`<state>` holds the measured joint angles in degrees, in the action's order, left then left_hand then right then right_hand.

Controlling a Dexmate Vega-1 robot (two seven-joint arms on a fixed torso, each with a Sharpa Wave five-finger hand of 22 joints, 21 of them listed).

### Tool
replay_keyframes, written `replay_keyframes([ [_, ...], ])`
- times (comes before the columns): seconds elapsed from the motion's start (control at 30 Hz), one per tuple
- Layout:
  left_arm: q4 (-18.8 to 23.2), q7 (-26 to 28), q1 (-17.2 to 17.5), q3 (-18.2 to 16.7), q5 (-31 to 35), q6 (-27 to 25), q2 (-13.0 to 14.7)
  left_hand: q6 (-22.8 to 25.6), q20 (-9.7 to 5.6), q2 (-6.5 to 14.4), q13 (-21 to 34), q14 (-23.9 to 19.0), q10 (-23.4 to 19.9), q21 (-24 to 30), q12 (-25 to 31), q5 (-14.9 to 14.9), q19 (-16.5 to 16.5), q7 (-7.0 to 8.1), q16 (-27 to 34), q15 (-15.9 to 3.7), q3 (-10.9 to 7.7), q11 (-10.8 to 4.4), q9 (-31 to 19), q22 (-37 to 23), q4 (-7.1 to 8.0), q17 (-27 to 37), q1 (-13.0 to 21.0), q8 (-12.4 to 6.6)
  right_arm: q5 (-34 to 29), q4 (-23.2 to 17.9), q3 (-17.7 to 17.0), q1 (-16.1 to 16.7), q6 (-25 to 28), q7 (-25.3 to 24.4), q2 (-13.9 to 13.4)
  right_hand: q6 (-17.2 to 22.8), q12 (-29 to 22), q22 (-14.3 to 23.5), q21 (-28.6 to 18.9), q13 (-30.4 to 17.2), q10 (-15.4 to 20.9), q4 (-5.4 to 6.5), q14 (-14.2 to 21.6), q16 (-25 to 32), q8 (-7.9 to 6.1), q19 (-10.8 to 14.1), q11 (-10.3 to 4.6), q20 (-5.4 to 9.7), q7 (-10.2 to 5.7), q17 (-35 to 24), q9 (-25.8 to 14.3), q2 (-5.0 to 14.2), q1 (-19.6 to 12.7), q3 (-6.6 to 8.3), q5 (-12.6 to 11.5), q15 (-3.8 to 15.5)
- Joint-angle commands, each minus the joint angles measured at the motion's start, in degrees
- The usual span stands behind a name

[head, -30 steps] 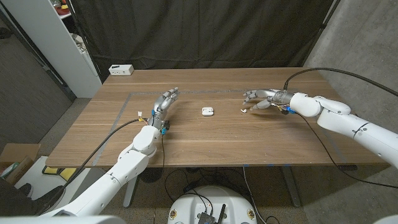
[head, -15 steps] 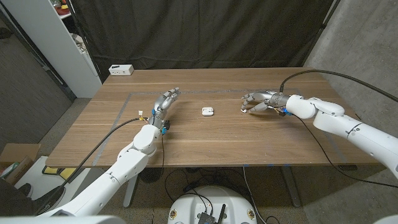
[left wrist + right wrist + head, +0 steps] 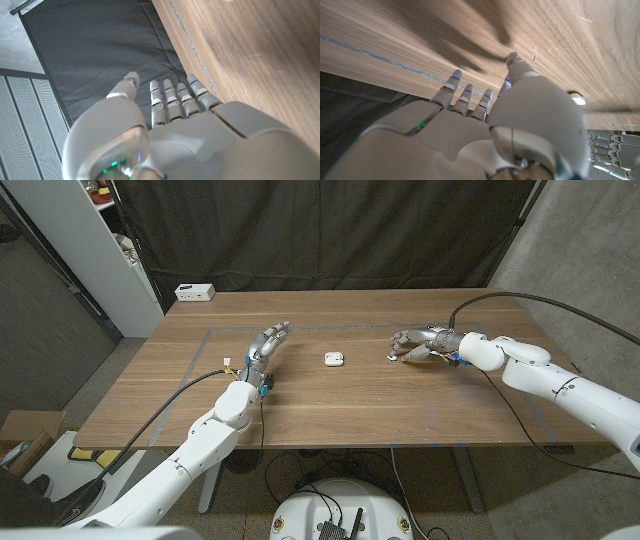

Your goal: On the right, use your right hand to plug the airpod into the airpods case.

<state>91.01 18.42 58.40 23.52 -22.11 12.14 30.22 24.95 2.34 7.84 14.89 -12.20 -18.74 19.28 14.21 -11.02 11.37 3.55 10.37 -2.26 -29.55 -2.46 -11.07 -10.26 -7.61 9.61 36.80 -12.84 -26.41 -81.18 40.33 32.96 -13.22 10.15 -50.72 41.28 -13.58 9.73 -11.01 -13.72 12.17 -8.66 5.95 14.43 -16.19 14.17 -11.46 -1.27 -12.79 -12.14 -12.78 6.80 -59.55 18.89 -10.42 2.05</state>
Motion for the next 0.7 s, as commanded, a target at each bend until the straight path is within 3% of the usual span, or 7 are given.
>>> replay_keyframes([
  [0.03,0.8,0.8,0.6,-0.1,0.3,-0.4,-0.2,0.6,0.03,0.0,0.1,-0.2,-0.3,-0.2,0.3,-0.4,0.1,-0.23,0.1,-2.04,-0.14,0.10,-0.2,-0.2,-0.31,0.0,-0.4,0.06,-0.5,2.6,0.9,-0.9,-0.9,-0.7,1.0,0.6,-0.2,0.1,-0.2,-0.3,0.5,-0.33,0.8,0.4,0.03,0.3,-0.29,0.19,-0.09,-0.2,0.0,0.19,-0.3,-0.34,-0.1,9.07],
  [0.33,0.8,1.0,0.3,0.0,0.3,-1.0,-0.2,0.8,0.07,0.1,0.1,-0.3,-0.3,-0.4,0.3,-0.4,0.1,-0.33,0.1,-2.04,-0.16,0.24,-0.2,-0.2,-0.39,0.0,-0.4,0.17,0.3,3.1,1.3,-0.6,-0.7,-1.5,1.7,1.2,-0.4,0.1,-0.2,-0.4,1.3,-0.39,1.4,0.8,0.36,0.6,-0.31,0.16,-0.06,-0.4,0.3,0.02,-0.6,-0.66,-0.2,9.32],
  [0.7,0.0,1.1,0.0,0.2,0.4,-0.6,-0.8,1.0,0.07,0.2,0.0,-0.3,-0.5,-0.6,0.3,-0.5,0.2,-0.29,0.0,-2.07,-0.13,0.09,-0.2,-0.2,-0.49,0.0,-0.6,0.35,0.7,3.5,1.6,0.0,-1.1,-2.5,1.9,5.2,-0.4,0.1,-0.2,-0.6,2.2,-0.33,2.0,1.4,-0.23,1.0,-0.26,0.19,-0.21,-0.8,0.1,-0.51,-1.0,-1.68,-0.3,9.46],
])
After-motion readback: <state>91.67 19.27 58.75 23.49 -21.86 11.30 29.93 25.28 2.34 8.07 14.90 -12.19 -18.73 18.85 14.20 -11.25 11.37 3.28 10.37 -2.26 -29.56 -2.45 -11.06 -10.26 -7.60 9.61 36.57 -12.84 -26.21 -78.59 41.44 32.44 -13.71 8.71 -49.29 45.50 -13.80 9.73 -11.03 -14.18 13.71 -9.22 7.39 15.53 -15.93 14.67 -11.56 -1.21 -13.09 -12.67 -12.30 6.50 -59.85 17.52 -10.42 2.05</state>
